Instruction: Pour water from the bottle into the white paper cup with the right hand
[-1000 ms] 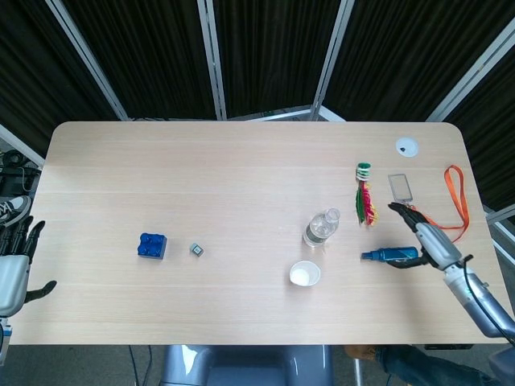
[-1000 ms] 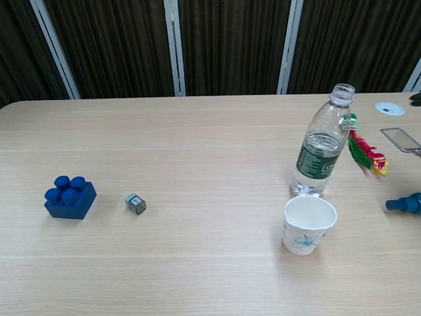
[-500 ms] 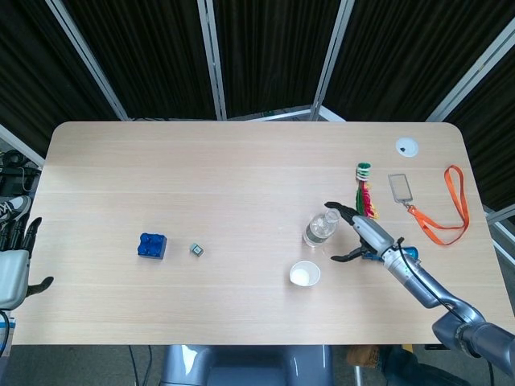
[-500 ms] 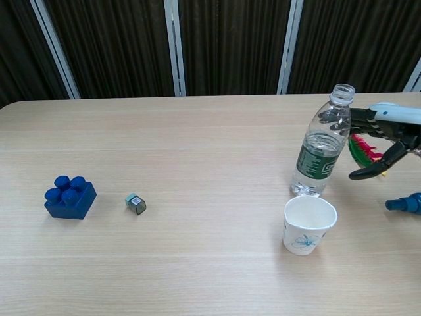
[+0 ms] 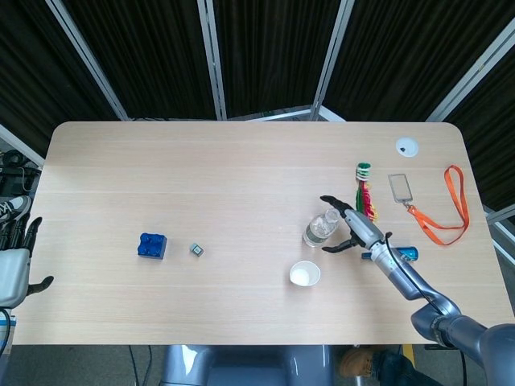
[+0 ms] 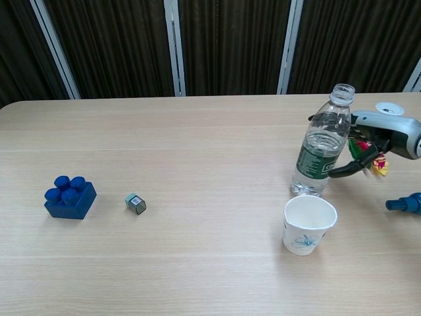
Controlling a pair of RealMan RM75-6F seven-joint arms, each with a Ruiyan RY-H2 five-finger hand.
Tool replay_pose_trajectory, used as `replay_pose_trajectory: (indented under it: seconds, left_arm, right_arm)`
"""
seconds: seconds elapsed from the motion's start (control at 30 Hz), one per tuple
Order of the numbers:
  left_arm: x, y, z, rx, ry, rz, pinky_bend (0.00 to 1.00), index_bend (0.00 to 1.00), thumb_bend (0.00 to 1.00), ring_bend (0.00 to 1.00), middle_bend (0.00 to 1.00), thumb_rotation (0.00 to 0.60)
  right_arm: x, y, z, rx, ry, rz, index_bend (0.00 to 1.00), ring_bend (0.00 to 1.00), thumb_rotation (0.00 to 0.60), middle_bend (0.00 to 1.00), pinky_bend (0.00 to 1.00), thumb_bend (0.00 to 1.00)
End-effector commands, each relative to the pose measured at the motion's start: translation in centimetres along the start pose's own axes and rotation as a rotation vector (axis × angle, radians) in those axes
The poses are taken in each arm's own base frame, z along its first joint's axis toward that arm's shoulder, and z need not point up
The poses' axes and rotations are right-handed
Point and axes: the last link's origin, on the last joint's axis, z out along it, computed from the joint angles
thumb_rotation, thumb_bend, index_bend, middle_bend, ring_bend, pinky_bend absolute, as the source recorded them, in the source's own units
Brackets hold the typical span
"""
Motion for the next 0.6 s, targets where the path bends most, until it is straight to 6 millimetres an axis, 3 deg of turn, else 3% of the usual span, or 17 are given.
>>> replay_pose_trajectory:
  seconds: [0.03,0.23,0.37,0.53,0.6]
  left_arm:
    - [-0.1,0.1,0.1,0.001,-0.005,0.004,0.00,0.00,0.01,0.00,0.00,0.600]
    - [-0.3,0.2,0.1,0.003,-0.017,0.008,0.00,0.00,0.01,0.00,0.00,0.600]
    - [-0.4,0.2,0.3,0.011,-0.024,0.009,0.00,0.00,0.01,0.00,0.00,0.600]
    - [-0.4,0.1,0.5,0.017,-0.027,0.005,0.00,0.00,0.01,0.00,0.00,0.600]
    - [-0.4,0.0,0.5,0.020,-0.028,0.003,0.00,0.00,0.01,0.00,0.00,0.600]
  right_arm:
    - [-0.5,-0.2,0.8,-0.005,-0.009,0.043,0.00,0.00,0.600,0.00,0.00,0.00]
    - [-1.4,-0.4,1.8,-0.011,-0.001,0.096,0.04,0.00,0.600,0.02,0.00,0.00]
    - [-1.8,-0.4,2.1,-0.012,0.013,0.164,0.13,0.01,0.600,0.13,0.02,0.00]
    - [-1.9,-0.5,2.7,0.007,0.058,0.201,0.29,0.17,0.600,0.32,0.22,0.00]
    - [-1.9,-0.5,2.8,0.012,0.068,0.199,0.41,0.27,0.600,0.42,0.32,0.00]
